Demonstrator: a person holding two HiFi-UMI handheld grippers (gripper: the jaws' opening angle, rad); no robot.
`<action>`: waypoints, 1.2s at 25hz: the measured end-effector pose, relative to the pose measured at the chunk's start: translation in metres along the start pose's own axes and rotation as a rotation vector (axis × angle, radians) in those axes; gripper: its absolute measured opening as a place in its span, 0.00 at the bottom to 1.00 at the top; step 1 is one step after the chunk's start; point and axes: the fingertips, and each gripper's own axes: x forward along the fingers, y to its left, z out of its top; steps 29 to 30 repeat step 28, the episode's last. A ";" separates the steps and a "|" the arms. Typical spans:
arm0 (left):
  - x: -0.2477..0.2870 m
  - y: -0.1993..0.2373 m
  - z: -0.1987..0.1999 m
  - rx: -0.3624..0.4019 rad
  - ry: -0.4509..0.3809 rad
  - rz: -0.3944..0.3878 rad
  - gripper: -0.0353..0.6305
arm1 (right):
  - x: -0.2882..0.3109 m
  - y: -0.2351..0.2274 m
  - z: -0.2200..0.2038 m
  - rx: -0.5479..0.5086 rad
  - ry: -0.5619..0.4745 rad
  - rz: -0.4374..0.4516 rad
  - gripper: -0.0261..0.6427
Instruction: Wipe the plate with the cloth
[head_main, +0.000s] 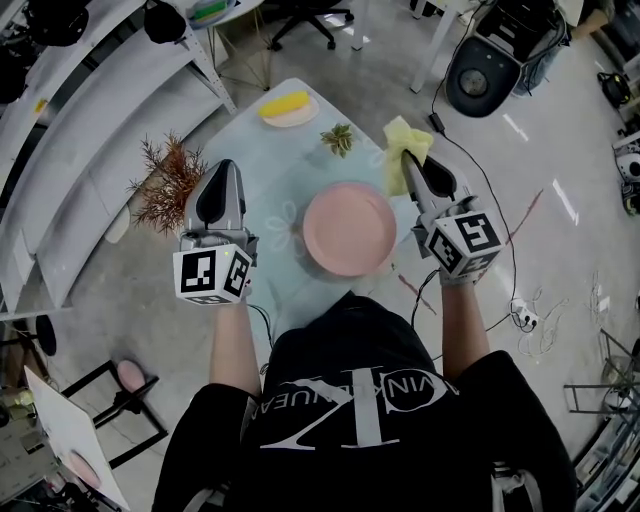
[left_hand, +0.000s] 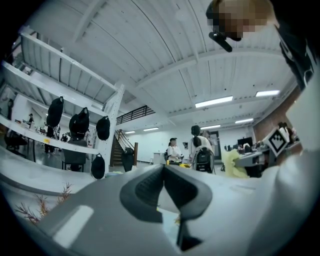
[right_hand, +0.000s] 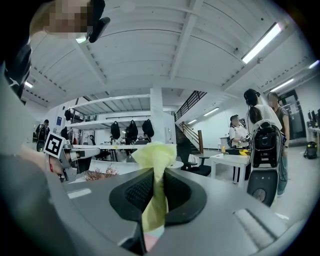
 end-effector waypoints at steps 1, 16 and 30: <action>0.000 0.002 -0.001 0.000 0.001 0.003 0.05 | 0.001 0.001 -0.001 0.000 0.000 0.001 0.10; 0.001 0.004 -0.003 0.008 0.007 0.010 0.05 | 0.000 0.000 -0.007 0.005 0.007 -0.005 0.10; 0.008 0.003 -0.009 0.010 0.014 0.002 0.05 | 0.002 -0.004 -0.014 0.018 0.018 -0.007 0.10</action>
